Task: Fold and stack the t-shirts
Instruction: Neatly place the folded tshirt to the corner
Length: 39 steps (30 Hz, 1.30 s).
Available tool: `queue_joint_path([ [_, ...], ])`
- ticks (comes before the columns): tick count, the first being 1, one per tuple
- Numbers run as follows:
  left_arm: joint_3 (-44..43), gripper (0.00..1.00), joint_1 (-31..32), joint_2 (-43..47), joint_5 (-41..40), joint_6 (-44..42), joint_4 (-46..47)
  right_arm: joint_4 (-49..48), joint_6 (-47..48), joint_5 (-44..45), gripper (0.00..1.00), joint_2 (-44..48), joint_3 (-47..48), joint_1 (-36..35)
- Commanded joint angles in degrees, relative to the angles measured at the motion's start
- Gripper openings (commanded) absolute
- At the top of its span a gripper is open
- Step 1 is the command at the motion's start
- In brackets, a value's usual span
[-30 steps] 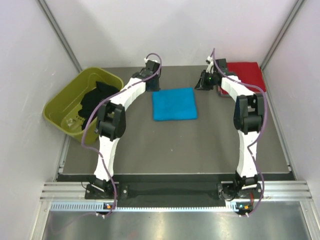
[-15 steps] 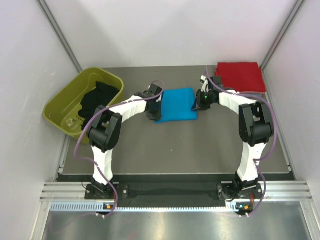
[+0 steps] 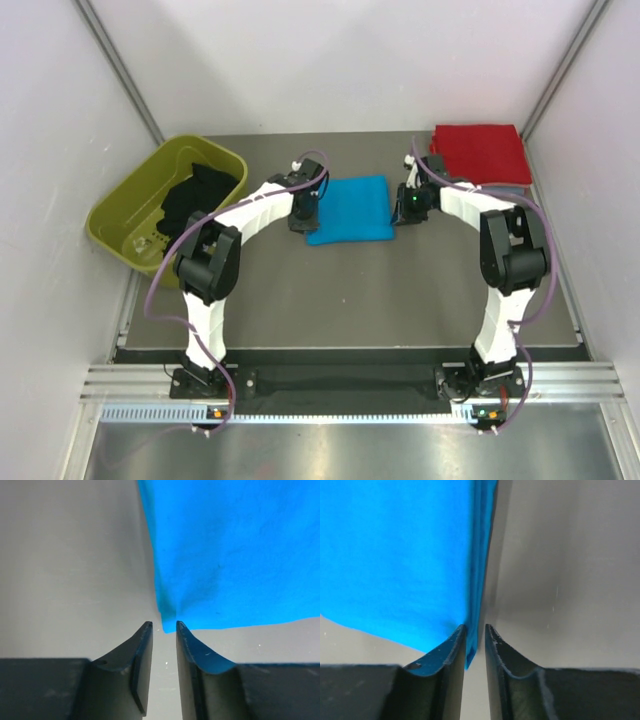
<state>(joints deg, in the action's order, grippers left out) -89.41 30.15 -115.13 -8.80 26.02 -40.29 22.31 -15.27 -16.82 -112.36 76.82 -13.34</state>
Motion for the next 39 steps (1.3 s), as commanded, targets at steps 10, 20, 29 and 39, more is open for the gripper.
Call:
queue_joint_path([
  [10, -1.7, 0.38, -2.8, 1.3, 6.3, 2.4, -0.2, 0.2, 2.4, -2.5, 0.35, 6.9, -1.1, 0.2],
  [20, 4.1, 0.41, -3.1, -0.4, 8.4, 2.4, 4.3, -0.9, 4.0, -3.2, 0.36, 2.7, -2.0, 0.2],
  [29, 5.1, 0.24, -3.1, -2.6, 9.7, 1.8, 5.9, -3.3, 4.3, -5.2, 0.32, 1.4, -5.3, 0.2],
  [39, 7.2, 0.0, -3.1, -0.1, 7.3, 1.8, 5.3, -6.1, 3.4, -5.5, 0.0, 5.0, -10.6, 0.8],
])
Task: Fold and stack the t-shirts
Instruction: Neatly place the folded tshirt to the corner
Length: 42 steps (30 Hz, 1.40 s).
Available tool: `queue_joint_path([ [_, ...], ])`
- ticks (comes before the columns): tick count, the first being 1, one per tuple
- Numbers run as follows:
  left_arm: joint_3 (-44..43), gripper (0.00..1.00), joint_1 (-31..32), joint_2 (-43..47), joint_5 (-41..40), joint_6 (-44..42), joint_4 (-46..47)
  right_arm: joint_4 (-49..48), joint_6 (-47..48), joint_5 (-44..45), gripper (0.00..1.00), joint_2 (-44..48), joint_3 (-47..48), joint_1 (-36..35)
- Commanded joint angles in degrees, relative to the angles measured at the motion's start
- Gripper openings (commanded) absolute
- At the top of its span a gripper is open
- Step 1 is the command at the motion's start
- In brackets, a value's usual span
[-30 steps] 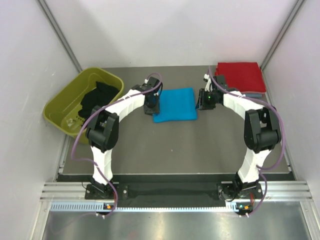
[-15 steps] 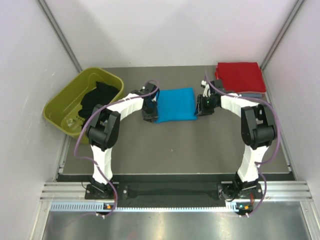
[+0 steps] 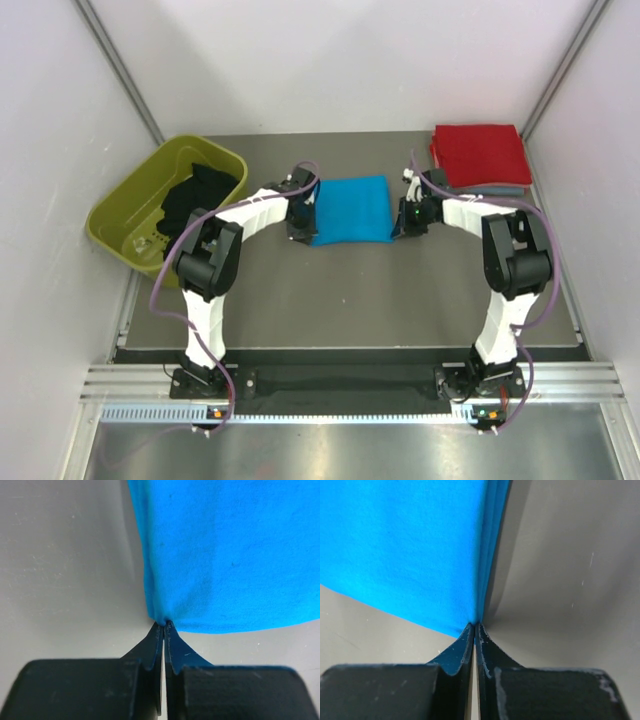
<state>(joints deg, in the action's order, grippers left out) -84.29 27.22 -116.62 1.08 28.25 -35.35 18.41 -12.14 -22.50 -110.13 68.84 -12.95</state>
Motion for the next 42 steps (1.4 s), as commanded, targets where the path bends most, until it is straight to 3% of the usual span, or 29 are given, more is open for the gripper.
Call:
queue_joint_path([
  [1, 2.6, 0.0, -0.2, 1.7, -2.8, 0.0, -0.2, -2.5, -0.9, 0.4, 0.0, 3.5, -3.6, 0.4],
  [12, 8.6, 0.0, 0.6, 9.0, -5.7, 0.9, -4.5, -3.5, -4.4, 2.7, 0.02, 17.4, -19.3, -0.4],
  [13, 8.7, 0.05, 0.8, 9.6, -6.2, 0.8, -5.0, -3.0, -4.6, 3.2, 0.14, 17.8, -19.6, -0.5],
  [14, 8.6, 0.18, 0.9, 10.8, -7.1, 0.8, -5.6, -1.8, -4.6, 3.4, 0.18, 18.6, -19.7, -0.4],
  [16, 7.4, 0.29, 1.0, 12.0, -7.9, 0.2, -7.4, -0.8, -4.5, 4.7, 0.28, 19.4, -19.4, -0.3],
  [18, 5.5, 0.43, 1.0, 13.7, -9.1, -0.4, -10.2, -0.2, -4.3, 6.0, 0.34, 20.9, -17.6, -0.1],
  [20, 2.0, 0.49, 1.0, 15.4, -9.9, -1.8, -12.2, 0.1, -4.2, 6.9, 0.41, 19.9, -13.9, 0.4],
  [27, -3.1, 0.52, 1.0, 21.0, -3.7, -7.7, -12.0, -0.2, -3.6, 5.9, 0.54, 9.2, 1.5, 0.7],
  [31, 2.7, 0.52, 0.9, 25.1, -4.2, -8.8, -8.2, -0.4, -3.9, 6.6, 0.61, 3.4, 8.8, 0.7],
  [42, 16.5, 0.54, 1.0, 37.1, -4.9, -8.7, 0.9, 0.1, -4.4, 12.5, 0.61, -8.1, 16.9, -1.8],
])
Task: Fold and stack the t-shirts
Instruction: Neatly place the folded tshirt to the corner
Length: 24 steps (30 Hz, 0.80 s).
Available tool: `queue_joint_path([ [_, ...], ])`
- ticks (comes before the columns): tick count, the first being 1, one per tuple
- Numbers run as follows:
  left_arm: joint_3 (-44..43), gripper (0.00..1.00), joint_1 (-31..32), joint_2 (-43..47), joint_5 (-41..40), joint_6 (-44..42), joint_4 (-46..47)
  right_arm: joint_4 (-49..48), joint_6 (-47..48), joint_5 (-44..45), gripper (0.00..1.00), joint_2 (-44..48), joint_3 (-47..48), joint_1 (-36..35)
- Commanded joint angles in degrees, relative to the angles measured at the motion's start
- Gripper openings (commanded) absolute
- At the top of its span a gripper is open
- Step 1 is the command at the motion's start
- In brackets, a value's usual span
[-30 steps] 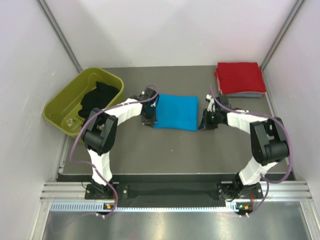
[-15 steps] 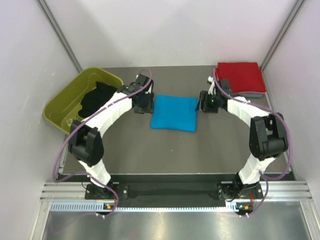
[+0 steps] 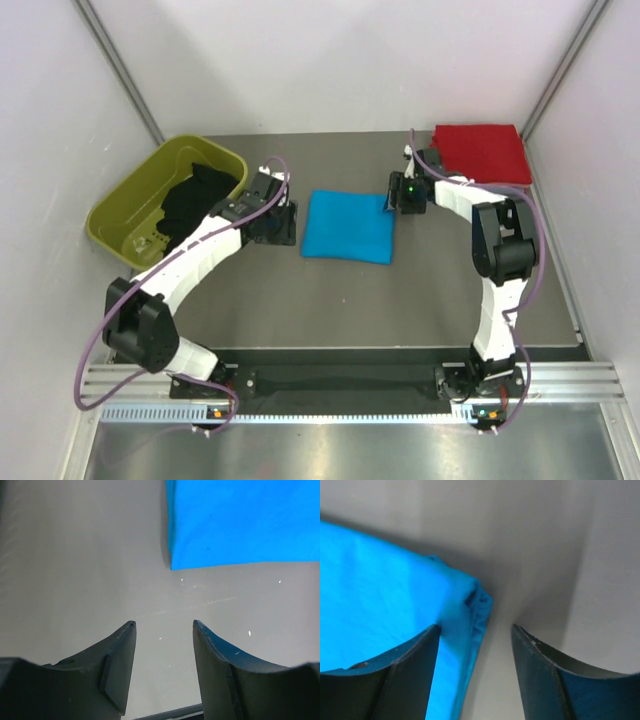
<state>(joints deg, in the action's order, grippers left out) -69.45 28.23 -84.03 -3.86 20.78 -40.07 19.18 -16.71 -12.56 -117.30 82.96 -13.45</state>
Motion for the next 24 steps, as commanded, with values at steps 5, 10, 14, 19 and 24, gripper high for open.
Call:
queue_joint_path([
  [5, 4.1, 0.55, 0.0, 7.1, -1.2, -1.4, 7.4, -0.2, 0.7, 2.4, 0.54, -3.4, 3.4, -1.7],
  [10, 4.1, 0.55, 0.0, 7.5, -1.9, -1.4, 7.5, 0.9, 1.5, 1.1, 0.46, -4.1, 4.3, -1.7],
  [14, 4.1, 0.55, 0.0, 7.5, -2.2, -1.3, 7.5, 1.6, 2.3, 1.7, 0.43, -4.4, 4.8, -1.7],
  [19, 4.3, 0.55, 0.0, 7.4, -2.8, -1.4, 7.3, 2.3, 3.3, 1.4, 0.27, -5.2, 6.2, -1.7],
  [24, 4.4, 0.55, 0.0, 7.1, -3.2, -1.5, 7.1, 3.1, 5.9, 1.7, 0.0, -3.9, 9.3, -1.7],
])
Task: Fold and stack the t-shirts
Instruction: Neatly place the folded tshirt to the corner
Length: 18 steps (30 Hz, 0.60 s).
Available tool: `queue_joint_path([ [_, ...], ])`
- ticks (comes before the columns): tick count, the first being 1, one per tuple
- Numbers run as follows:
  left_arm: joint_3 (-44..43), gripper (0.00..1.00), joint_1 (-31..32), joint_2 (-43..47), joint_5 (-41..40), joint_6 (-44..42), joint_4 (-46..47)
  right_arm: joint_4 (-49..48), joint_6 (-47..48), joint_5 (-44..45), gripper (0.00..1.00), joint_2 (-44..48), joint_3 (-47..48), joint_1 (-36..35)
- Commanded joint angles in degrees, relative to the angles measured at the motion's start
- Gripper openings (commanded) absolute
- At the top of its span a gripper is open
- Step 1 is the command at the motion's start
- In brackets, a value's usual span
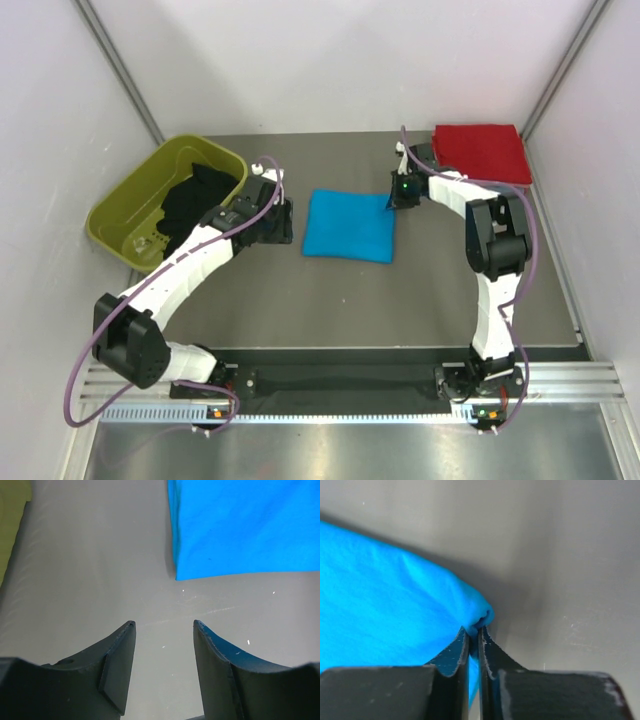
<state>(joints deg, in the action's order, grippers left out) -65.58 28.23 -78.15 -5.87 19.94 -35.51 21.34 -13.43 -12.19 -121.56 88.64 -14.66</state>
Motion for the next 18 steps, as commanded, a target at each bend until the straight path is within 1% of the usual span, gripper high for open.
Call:
queue_joint_path([
  [1, 0.5, 0.55, 0.0, 1.2, -1.3, -0.7, 2.6, 1.2, 2.9, 1.4, 0.0, 1.1, 4.1, -0.5],
  [7, 0.7, 0.55, 0.0, 1.7, -2.5, -0.8, 2.5, 3.4, 4.6, 4.1, 0.0, 6.1, 5.8, -0.5],
  [13, 0.9, 0.55, 0.0, 1.7, -2.9, -1.0, 2.4, 8.5, 10.0, 11.2, 0.0, 9.8, 9.9, -0.5],
  [16, 1.0, 0.55, 0.0, 1.7, -3.6, -1.0, 2.3, 9.8, 12.8, 11.9, 0.0, 11.8, 11.4, -0.2],
  [18, 1.0, 0.55, 0.0, 1.8, -4.1, -1.1, 2.2, 9.9, 13.1, 14.5, 0.0, 13.5, 12.0, 0.2],
])
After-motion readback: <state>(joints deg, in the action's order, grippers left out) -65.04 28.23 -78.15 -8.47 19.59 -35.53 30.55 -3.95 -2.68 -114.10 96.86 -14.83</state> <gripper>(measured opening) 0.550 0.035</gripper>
